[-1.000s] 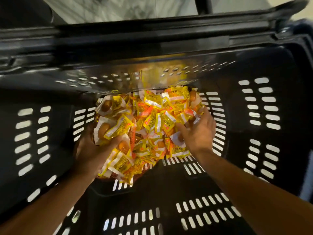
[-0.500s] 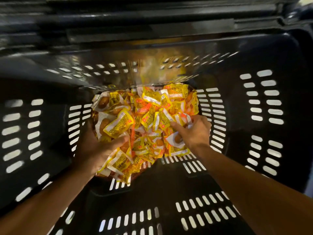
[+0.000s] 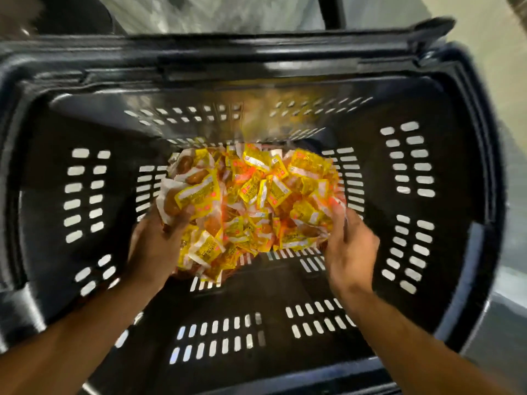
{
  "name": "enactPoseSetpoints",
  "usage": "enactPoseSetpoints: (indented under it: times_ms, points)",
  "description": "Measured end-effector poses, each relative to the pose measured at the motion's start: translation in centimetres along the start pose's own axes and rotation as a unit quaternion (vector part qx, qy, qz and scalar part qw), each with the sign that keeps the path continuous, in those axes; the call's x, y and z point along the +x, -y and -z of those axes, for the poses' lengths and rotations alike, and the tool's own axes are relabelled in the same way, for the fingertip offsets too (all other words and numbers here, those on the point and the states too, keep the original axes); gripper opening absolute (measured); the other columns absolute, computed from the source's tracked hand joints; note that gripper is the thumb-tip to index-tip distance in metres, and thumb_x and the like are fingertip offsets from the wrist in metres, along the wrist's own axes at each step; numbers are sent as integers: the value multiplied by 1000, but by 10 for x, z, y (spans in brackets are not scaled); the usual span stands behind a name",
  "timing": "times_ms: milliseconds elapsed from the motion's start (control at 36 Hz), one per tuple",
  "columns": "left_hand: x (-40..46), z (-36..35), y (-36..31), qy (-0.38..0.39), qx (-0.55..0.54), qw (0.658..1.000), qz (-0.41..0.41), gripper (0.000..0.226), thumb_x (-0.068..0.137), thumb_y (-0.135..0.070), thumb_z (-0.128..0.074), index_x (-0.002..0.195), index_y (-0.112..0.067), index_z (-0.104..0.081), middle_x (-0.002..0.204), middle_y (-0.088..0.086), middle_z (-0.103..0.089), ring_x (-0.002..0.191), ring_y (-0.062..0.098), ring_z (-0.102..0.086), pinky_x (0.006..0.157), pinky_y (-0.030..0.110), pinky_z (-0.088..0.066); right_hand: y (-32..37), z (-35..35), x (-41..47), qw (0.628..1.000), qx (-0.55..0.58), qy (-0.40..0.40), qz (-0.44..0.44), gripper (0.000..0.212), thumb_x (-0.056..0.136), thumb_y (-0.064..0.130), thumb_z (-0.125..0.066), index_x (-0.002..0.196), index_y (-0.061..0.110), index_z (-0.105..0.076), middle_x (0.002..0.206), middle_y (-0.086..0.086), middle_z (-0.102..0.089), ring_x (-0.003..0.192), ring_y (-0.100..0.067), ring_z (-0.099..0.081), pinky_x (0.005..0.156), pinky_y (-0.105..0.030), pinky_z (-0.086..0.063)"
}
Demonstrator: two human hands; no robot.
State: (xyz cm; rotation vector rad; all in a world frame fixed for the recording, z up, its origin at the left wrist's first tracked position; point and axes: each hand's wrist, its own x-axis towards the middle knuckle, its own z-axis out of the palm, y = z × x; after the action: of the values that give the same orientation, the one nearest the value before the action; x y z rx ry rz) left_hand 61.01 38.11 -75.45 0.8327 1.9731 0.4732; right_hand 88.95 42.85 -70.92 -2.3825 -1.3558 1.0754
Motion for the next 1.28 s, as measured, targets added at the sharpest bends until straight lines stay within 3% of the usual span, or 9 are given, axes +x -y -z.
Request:
enactPoseSetpoints:
  times_ms: [56,167,306,444,556,694,972,1111,1278]
  points:
    - [-9,4,-5,-15,20,1000,-14,51,94,-59,-53,129,-23,-60,105,-11,-70,98,6,-66,80,20,-50,9,14,-12,1000,15,-8,23,40,108,43,-38,106,19,-71,89,5,-74,82,-5,-69,84,-33,-57]
    - [-27,9,-22,-12,14,1000,-12,50,93,-52,-55,131,-20,-59,109,-14,-66,101,1,-63,90,18,-48,24,39,-41,993,75,-3,95,32,109,35,-43,96,24,-70,74,17,-66,64,-1,-60,60,-17,-46]
    - [-43,13,-43,1,-32,999,10,54,89,-49,-57,133,-17,-58,117,-3,-68,106,7,-63,96,27,-48,28,60,-69,986,101,47,127,38,105,51,-42,87,25,-64,65,2,-56,51,-10,-46,47,-24,-40]
    - [-42,11,-46,10,-8,1000,15,43,90,-48,-57,122,-19,-62,101,-8,-67,93,3,-64,71,-1,-41,24,51,-66,981,123,148,16,40,101,63,-40,104,38,-71,87,-2,-72,79,-29,-66,71,-45,-56]
    - [-33,8,-38,22,9,1000,3,39,94,-45,-55,118,-16,-65,91,-5,-70,77,-7,-64,64,4,-45,5,27,-39,981,-3,193,-11,35,103,44,-46,95,25,-75,88,6,-75,85,-10,-69,86,-38,-54]
    - [-17,2,-29,-8,11,1000,6,37,94,-47,-58,105,-14,-69,76,-15,-67,67,-14,-62,55,2,-41,-13,0,1,951,-216,219,-20,47,101,55,-42,106,17,-69,103,-10,-71,99,-30,-67,86,-40,-53]
    - [-3,-8,-24,-3,-18,1000,-16,41,92,-43,-60,122,-16,-65,89,-25,-62,81,-27,-56,64,-5,-39,-11,-46,60,985,-100,136,-23,146,54,51,-96,161,21,-3,168,-9,-8,156,-29,-8,126,-49,-16]
    - [2,-13,-23,7,-12,1000,-24,50,92,-47,-58,131,-16,-61,112,-6,-71,107,7,-66,83,12,-50,-8,-67,78,975,-122,180,-51,159,48,61,-95,159,30,15,170,-3,13,157,-27,9,128,-50,-8]
    - [8,-23,-17,29,-26,999,-27,52,86,-54,-58,128,-23,-63,111,-11,-72,106,3,-67,83,15,-53,-8,-84,87,970,-183,139,-80,157,56,44,-97,158,24,21,165,-21,-10,151,-43,-21,121,-55,-27]
